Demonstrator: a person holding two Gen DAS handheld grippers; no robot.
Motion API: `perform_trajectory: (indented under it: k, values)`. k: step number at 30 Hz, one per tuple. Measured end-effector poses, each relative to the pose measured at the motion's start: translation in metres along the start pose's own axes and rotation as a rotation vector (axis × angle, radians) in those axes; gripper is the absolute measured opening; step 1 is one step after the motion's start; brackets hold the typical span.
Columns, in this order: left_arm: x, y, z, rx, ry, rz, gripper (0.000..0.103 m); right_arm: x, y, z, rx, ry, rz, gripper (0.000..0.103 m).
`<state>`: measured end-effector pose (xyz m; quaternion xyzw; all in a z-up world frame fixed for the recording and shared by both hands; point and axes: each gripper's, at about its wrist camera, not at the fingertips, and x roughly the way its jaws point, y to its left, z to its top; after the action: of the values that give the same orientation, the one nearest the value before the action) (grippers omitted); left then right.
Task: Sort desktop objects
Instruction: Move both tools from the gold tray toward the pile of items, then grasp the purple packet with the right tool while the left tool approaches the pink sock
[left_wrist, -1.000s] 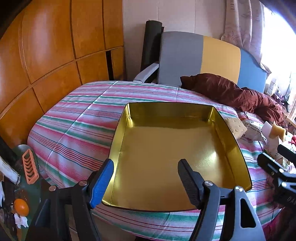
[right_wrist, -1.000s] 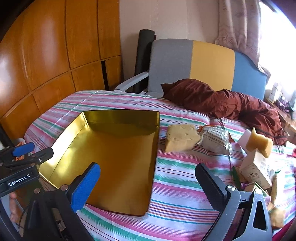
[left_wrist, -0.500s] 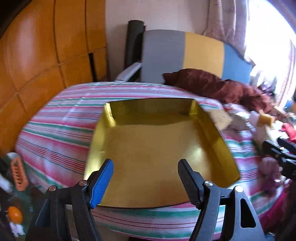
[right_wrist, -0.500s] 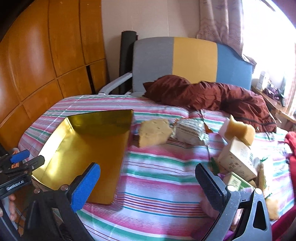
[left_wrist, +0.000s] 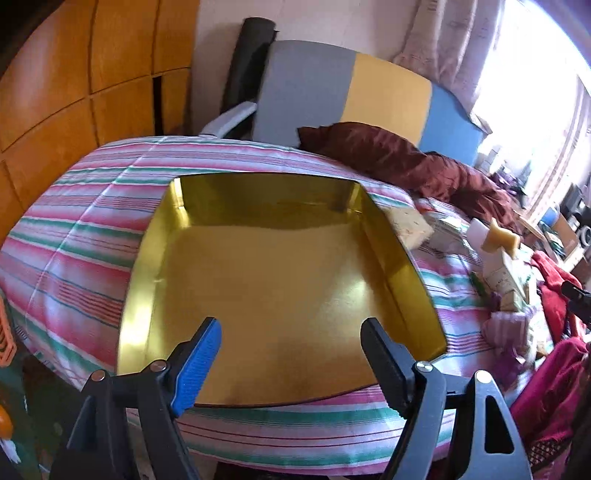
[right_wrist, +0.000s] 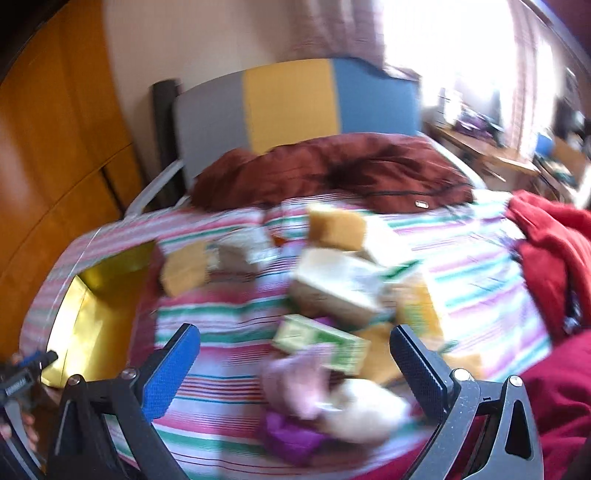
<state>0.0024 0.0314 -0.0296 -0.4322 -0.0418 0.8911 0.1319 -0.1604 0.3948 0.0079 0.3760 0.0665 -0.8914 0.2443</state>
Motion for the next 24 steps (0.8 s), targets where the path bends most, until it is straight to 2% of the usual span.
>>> perform_trajectory:
  k: [4,7,11,14,18,21,24]
  values:
    - [-0.003,-0.020,0.004,0.050,0.007,-0.067,0.079,-0.009,-0.049,0.004,0.106,0.027,-0.025,0.103]
    - [-0.004,-0.046,0.005,0.120,0.019,-0.146,0.079,-0.011,-0.078,0.005,0.192,0.052,-0.014,0.103]
    - [0.005,-0.087,0.004,0.231,0.094,-0.264,0.079,-0.007,-0.099,0.006,0.252,0.066,-0.018,0.103]
    - [0.016,-0.109,0.003,0.249,0.158,-0.349,0.079,0.001,-0.104,0.005,0.271,0.081,0.008,0.103]
    - [0.033,-0.129,0.005,0.209,0.224,-0.419,0.078,0.012,-0.083,-0.001,0.149,0.180,0.107,0.103]
    - [0.039,-0.145,0.005,0.228,0.240,-0.439,0.078,0.018,-0.059,-0.015,0.009,0.266,0.123,0.103]
    - [0.046,-0.152,0.009,0.223,0.260,-0.448,0.078,0.021,-0.046,-0.028,-0.028,0.316,0.163,0.098]
